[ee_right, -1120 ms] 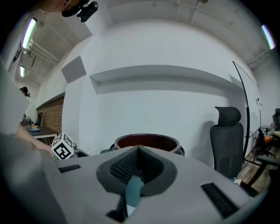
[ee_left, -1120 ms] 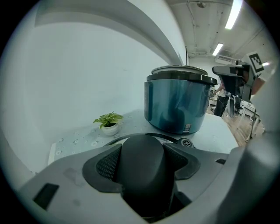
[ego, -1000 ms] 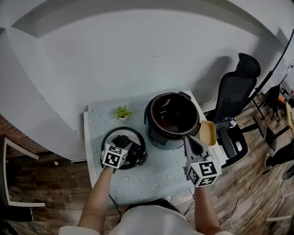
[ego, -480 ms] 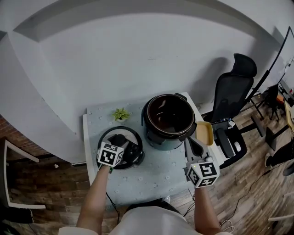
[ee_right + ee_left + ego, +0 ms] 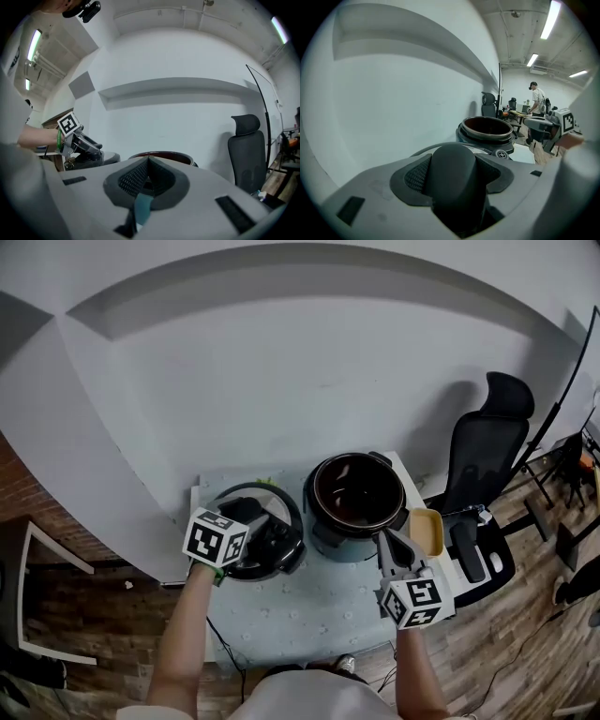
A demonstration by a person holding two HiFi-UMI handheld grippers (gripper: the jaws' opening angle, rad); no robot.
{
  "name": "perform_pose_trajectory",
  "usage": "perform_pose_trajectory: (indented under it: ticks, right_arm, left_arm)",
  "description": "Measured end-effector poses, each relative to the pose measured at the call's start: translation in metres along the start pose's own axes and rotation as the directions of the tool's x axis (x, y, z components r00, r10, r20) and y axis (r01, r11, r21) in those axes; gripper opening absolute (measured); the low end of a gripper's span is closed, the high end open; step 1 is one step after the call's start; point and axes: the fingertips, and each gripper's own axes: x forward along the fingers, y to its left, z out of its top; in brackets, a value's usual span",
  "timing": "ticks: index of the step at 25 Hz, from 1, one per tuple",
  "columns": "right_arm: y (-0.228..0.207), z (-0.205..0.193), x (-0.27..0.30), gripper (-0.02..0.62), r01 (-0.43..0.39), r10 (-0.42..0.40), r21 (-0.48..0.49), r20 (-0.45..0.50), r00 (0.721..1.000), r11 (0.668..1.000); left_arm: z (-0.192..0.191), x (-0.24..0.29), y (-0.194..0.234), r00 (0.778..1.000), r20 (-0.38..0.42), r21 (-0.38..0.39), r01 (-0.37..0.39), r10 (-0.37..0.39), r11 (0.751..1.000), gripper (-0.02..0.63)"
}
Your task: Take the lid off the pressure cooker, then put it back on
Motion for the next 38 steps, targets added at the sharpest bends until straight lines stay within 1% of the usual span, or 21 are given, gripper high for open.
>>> perform_pose_trajectory:
  ticks: [4, 8, 13, 17, 22, 29, 32, 38]
  right_arm:
    - [0.003, 0.007, 0.001, 0.000, -0.014, 0.014, 0.001, 0.021, 1.000, 1.000]
    - [0.001, 0.010, -0.001, 0.000, -0.014, 0.014, 0.001, 0.030, 0.999, 1.000]
    - [-0.007, 0.013, -0.012, 0.000, 0.014, -0.014, -0.006, 0.038, 0.999, 1.000]
    - [-0.024, 0.014, -0.024, 0.000, 0.054, -0.053, -0.009, 0.039, 0.998, 0.999]
    - [-0.039, 0.010, -0.041, 0.000, 0.103, -0.102, -0.013, 0.028, 0.994, 0.995]
    - [-0.058, 0.007, -0.061, 0.000, 0.179, -0.179, -0.025, 0.013, 0.984, 0.984]
    - [-0.064, 0.005, -0.066, 0.000, 0.208, -0.208, -0.038, 0.005, 0.978, 0.977]
    - [-0.077, 0.005, -0.076, 0.000, 0.257, -0.257, -0.043, 0.003, 0.966, 0.966]
  left_arm:
    - [0.038, -0.016, -0.005, 0.999, 0.027, 0.035, 0.032, -0.033, 0.999, 0.278]
    - [0.071, -0.018, -0.014, 0.997, 0.060, 0.058, 0.046, -0.049, 0.997, 0.278]
    - [0.096, 0.002, -0.032, 0.993, 0.078, 0.070, 0.082, -0.087, 0.994, 0.278]
    - [0.113, 0.029, -0.054, 0.986, 0.080, 0.081, 0.141, -0.147, 0.987, 0.278]
    - [0.129, 0.062, -0.082, 0.974, 0.058, 0.133, 0.210, -0.219, 0.969, 0.278]
    - [0.151, 0.102, -0.119, 0.952, 0.019, 0.214, 0.295, -0.306, 0.931, 0.278]
    - [0.155, 0.117, -0.132, 0.941, 0.008, 0.233, 0.326, -0.337, 0.916, 0.278]
    - [0.164, 0.136, -0.151, 0.927, -0.015, 0.272, 0.364, -0.374, 0.891, 0.278]
